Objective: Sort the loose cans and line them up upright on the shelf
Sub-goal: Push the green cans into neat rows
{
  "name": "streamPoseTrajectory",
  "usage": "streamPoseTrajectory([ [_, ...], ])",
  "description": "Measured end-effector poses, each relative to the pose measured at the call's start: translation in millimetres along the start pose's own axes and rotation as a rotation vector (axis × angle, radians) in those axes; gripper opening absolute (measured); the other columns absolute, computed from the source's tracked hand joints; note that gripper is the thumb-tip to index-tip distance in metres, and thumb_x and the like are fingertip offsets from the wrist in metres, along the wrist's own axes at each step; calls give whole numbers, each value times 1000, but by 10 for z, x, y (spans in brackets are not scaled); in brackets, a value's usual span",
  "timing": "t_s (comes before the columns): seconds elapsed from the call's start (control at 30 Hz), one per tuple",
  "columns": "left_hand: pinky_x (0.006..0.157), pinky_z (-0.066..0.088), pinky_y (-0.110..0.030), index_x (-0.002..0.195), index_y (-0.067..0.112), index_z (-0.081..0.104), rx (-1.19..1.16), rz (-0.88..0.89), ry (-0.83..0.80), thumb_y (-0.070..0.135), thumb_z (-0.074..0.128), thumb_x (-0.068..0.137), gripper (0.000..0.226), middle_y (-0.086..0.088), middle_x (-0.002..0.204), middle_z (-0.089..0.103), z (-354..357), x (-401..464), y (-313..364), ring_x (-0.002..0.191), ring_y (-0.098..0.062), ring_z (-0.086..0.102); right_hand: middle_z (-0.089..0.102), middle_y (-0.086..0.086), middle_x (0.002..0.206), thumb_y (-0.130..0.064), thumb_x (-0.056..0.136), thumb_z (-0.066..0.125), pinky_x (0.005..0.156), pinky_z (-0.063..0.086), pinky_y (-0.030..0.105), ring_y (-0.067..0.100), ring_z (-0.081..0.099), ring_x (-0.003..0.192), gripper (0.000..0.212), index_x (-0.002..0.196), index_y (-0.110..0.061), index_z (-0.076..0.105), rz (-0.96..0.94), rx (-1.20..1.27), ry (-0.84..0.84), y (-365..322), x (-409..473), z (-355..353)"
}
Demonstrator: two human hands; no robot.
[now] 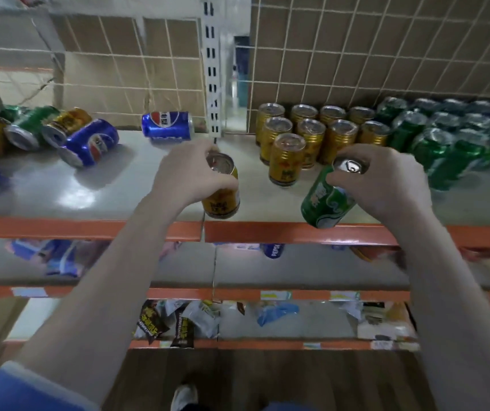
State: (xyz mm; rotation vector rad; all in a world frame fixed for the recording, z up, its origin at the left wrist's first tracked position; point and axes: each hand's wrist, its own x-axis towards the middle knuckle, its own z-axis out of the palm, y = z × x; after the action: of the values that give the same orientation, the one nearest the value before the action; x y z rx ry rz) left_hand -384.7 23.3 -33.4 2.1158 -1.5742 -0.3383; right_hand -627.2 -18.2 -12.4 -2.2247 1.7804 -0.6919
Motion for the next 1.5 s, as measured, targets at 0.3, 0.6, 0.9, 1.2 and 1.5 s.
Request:
streamPoseTrajectory([
  [0.3, 75, 42, -29, 118, 23, 59, -2, 79, -50, 45, 77, 64, 61, 0, 115, 60, 281, 232, 444, 101, -19, 54, 67, 1, 113, -37, 80, 66, 74, 49, 34, 25, 58, 100, 42, 121, -29, 62, 65, 12, 35, 508, 138, -160],
  [0.6, 70, 35, -27, 124, 26, 57, 88, 174, -119, 52, 75, 64, 68, 1, 117, 60, 470, 459, 798, 96, -15, 50, 66, 1, 104, -39, 83, 63, 65, 39, 30, 19, 49, 84, 31, 112, -31, 64, 34, -60, -7, 808, 414, -258],
  [0.9, 72, 44, -30, 117, 23, 60, 168, 39, -120, 51, 77, 63, 62, 1, 111, 60, 864, 399, 1313, 97, -19, 55, 66, 2, 103, -40, 78, 63, 68, 43, 33, 26, 57, 94, 29, 106, -32, 65, -130, -34, -122, 1328, 725, -427],
  [1.2, 65, 43, -31, 107, 23, 58, 257, -38, -127, 58, 75, 61, 60, 2, 99, 60, 1147, 492, 1635, 89, -19, 54, 64, 5, 111, -43, 77, 64, 74, 44, 34, 29, 55, 104, 41, 117, -31, 63, -242, -15, -223, 1637, 949, -358],
  [1.5, 79, 45, -31, 131, 26, 46, 473, 152, -445, 46, 78, 68, 74, 1, 123, 51, 996, 694, 1707, 109, -19, 49, 65, 5, 108, -43, 79, 64, 77, 49, 38, 29, 55, 103, 39, 117, -33, 62, -275, 3, -234, 1684, 1074, -330],
])
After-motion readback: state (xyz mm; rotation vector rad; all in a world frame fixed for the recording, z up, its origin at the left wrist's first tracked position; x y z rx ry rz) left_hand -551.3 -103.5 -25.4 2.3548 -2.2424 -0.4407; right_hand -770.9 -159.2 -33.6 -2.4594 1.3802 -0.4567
